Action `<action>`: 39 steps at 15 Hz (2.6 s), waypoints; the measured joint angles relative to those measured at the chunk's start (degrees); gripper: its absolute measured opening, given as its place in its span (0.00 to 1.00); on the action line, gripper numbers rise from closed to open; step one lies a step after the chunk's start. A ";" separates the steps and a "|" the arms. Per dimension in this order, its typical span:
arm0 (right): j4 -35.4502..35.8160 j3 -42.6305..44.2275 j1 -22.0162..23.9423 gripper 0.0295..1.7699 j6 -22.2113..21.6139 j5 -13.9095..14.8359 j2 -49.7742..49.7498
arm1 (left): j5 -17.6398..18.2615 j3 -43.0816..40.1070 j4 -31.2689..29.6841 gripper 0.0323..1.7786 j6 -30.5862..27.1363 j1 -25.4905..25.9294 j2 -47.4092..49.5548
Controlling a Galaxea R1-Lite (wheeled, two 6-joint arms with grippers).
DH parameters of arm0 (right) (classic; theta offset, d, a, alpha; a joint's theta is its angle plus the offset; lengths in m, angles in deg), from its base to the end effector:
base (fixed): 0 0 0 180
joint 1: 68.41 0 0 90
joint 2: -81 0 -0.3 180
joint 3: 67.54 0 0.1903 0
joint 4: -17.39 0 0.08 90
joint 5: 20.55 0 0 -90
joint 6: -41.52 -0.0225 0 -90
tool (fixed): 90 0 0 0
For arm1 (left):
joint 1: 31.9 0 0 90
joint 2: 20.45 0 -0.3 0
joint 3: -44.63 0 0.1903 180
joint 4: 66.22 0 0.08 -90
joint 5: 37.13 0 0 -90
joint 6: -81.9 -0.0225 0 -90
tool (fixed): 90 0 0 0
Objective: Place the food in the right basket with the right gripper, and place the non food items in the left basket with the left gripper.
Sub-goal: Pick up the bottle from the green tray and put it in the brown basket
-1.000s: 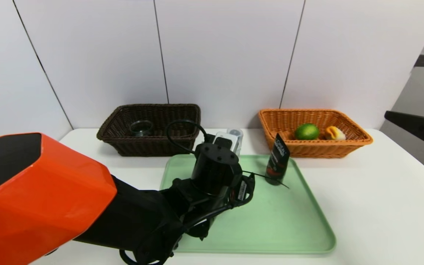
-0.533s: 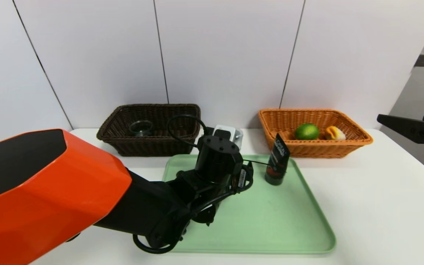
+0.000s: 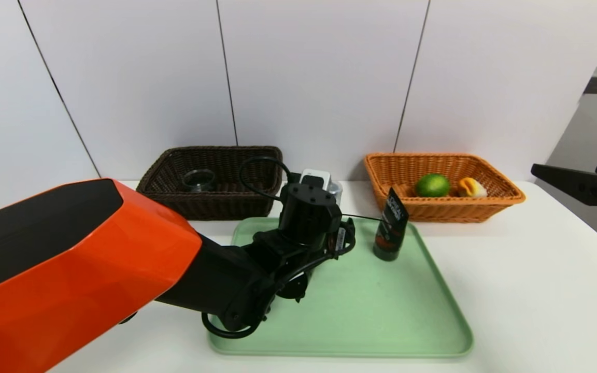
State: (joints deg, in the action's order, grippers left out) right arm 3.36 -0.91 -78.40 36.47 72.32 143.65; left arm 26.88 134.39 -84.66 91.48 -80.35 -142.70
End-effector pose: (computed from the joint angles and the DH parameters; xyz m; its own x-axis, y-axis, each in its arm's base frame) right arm 0.1508 0.0254 0.2618 0.9772 0.1213 -0.1743 -0.1091 0.9910 0.0780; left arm 0.2845 -0.3062 0.1272 0.9063 -0.3619 -0.2182 0.3585 0.9318 -0.0565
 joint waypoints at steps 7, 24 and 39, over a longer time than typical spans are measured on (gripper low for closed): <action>0.00 -0.05 -0.04 0.96 0.07 -0.06 -0.38 | 1.79 -0.11 -2.21 0.95 0.11 0.44 -0.83; -0.55 -0.27 -0.67 0.96 0.60 -0.06 -1.32 | 4.91 0.15 -2.30 0.48 -0.18 1.87 -1.65; -0.94 -1.48 -0.78 0.97 0.55 -0.17 -3.36 | 9.55 11.97 15.86 0.34 0.22 2.43 14.67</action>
State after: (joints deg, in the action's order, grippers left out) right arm 2.42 -2.39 -79.18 37.01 72.15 140.29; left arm 36.43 146.36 -68.80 91.70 -77.92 -128.03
